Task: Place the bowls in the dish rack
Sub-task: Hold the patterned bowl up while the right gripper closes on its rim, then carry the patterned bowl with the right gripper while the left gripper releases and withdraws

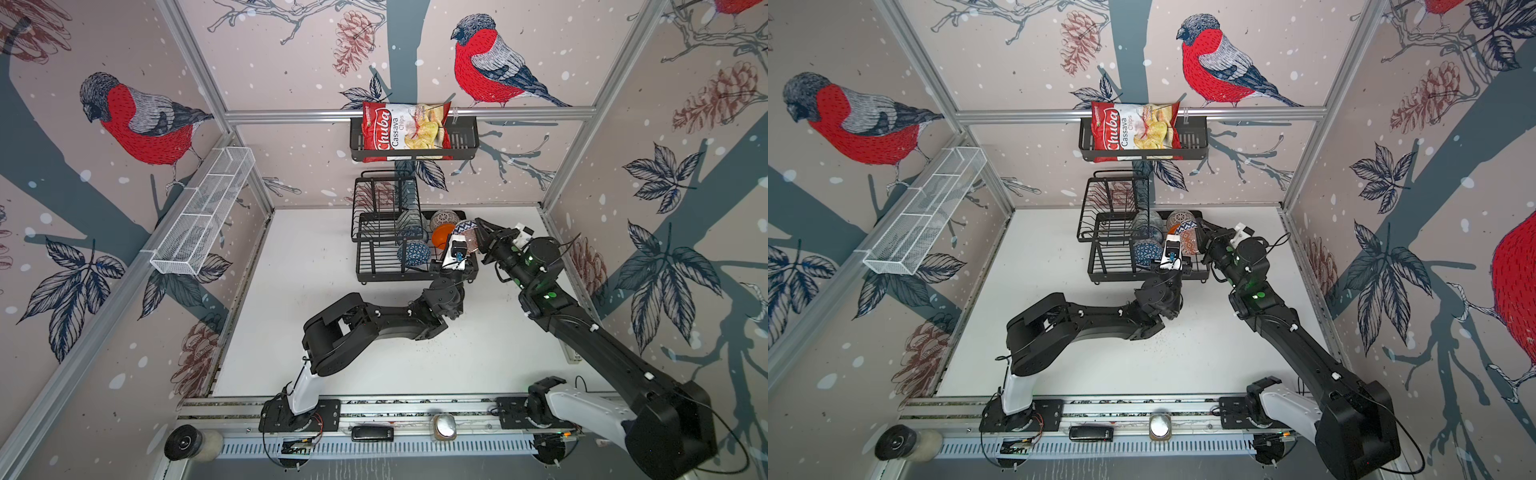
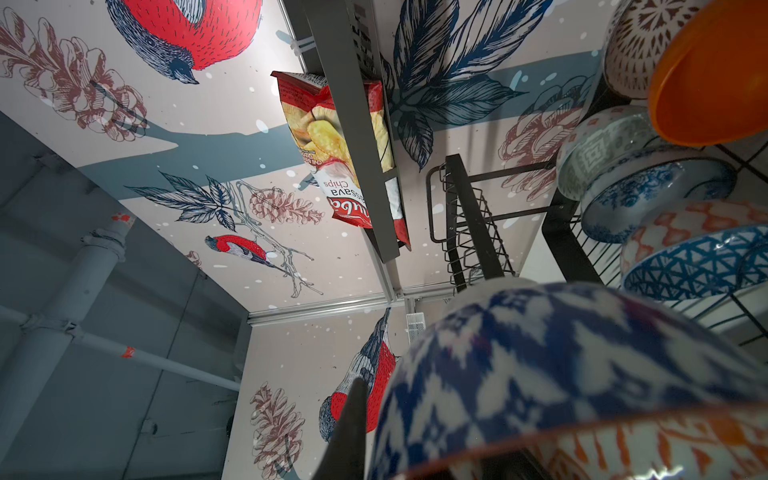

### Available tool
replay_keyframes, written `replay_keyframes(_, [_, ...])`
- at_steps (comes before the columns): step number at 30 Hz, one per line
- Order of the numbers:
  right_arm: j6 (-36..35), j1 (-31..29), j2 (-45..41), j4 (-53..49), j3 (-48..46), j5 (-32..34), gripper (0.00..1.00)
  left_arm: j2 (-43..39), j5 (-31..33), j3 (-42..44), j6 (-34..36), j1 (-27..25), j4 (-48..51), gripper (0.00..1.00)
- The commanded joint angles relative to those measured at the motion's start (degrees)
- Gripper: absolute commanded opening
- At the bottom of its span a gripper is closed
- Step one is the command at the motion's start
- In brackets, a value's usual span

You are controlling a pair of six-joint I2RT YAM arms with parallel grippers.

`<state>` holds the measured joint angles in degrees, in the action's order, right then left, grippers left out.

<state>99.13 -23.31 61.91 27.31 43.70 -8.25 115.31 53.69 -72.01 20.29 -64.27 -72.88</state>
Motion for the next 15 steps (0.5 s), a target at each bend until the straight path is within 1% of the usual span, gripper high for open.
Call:
replay_keyframes(1, [-3.2,0.1,-1.1,3.0,-0.5,3.8,0.07,-1.2,-1.0,-0.3,-0.7,-0.2,-0.4,0.00])
replay_keyframes(3, [-3.4,0.0,-1.9,2.8,-0.8,4.1,0.03,-1.7,-1.0,-0.7,-2.3,-0.2,2.0,0.00])
replay_keyframes(4, [-3.5,0.0,-2.3,2.8,-1.0,4.4,0.01,-2.0,-1.2,-0.7,-3.1,-0.2,3.0,0.02])
replay_keyframes(5, [-3.7,0.0,-2.7,2.5,-1.1,4.6,0.01,-2.3,-1.5,-0.7,-3.8,-0.2,3.8,0.06])
replay_keyframes(13, [-3.9,-0.1,-4.3,2.6,-2.3,4.8,0.00,-4.0,-1.9,-0.2,-6.3,-0.4,7.8,0.26])
replay_keyframes(15, [-3.8,-0.1,-4.5,3.4,-2.9,4.8,0.00,-5.0,-3.4,0.0,-7.6,-0.5,10.6,0.28])
